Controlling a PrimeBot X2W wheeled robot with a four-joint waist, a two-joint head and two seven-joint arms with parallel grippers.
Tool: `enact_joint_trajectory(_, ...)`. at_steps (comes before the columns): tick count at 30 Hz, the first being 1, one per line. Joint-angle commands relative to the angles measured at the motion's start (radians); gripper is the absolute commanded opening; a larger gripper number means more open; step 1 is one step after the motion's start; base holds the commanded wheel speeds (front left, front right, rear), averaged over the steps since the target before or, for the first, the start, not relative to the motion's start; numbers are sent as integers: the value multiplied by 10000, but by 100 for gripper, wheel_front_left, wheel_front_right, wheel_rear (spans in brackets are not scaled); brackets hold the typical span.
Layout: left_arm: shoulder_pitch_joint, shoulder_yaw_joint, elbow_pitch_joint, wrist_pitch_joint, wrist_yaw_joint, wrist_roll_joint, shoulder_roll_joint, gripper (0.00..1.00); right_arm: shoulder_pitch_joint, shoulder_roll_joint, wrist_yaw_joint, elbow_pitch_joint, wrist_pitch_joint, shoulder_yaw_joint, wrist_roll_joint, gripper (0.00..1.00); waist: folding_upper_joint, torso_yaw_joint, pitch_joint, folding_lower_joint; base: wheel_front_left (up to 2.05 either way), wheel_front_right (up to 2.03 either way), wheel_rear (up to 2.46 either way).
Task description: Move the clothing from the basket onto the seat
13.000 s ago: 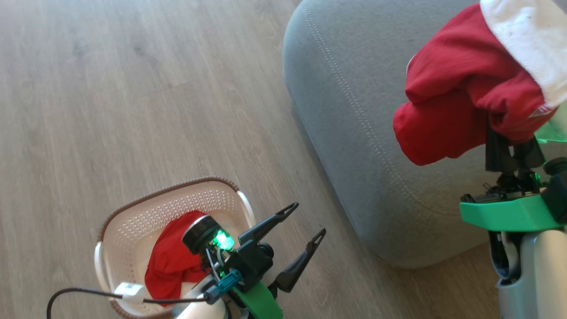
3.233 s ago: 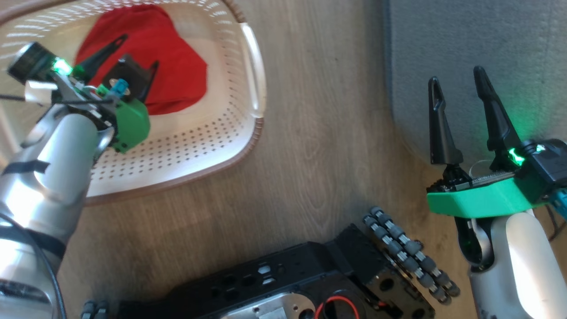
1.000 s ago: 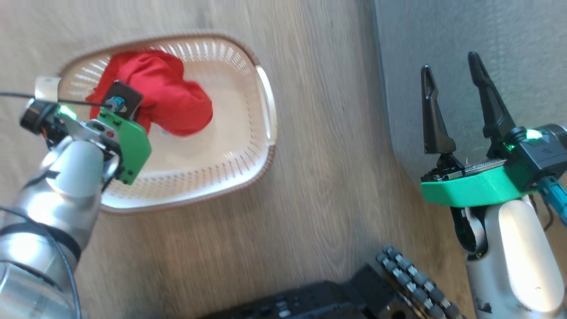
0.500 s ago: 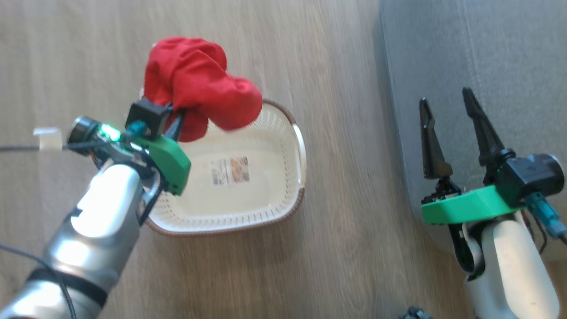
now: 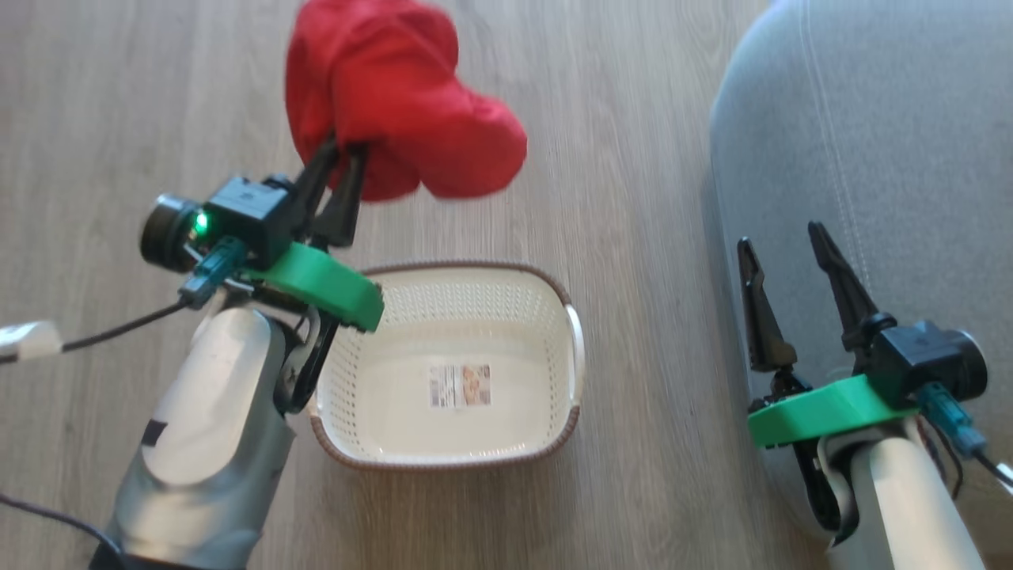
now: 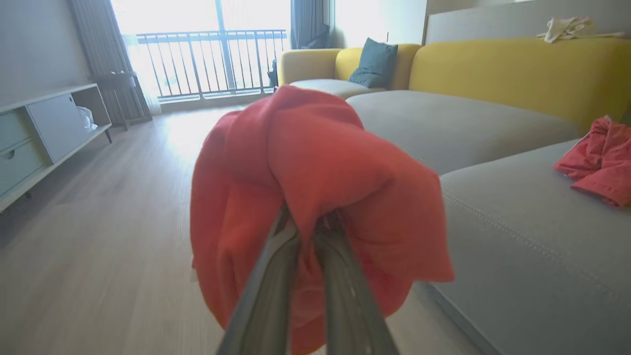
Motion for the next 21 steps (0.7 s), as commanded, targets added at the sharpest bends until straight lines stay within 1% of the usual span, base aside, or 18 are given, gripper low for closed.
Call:
enact_joint_trajectory(1,-174,598,-823,-125,-50,179,7,0,75,-58,-2,-233,-63,232,-64,100,-1,208,-419,1,0,0,0)
enact_joint_trajectory(7,203,1409,-2902,-125,-122,816,-471,0,271,-58,-2,-126,-63,281,-76,100,-1,247,-891,1,0,0,0)
enact_joint_trajectory(11,443,1633,-4042,-125,-269,1084,-715,0,387,-58,-2,-76,-63,317,-56,100,-1,225,-1110,1,0,0,0)
enact_joint_trajectory(15,732,1396,-4758,-125,-566,1294,-874,0,476,-58,-2,-52,-63,306,-52,100,-1,201,-1301,1,0,0,0)
enact_joint_trajectory(21,1150,602,-5050,-126,-867,1482,-1009,0,551,-58,-2,-67,-63,277,-65,100,-1,195,-1442,1,0,0,0)
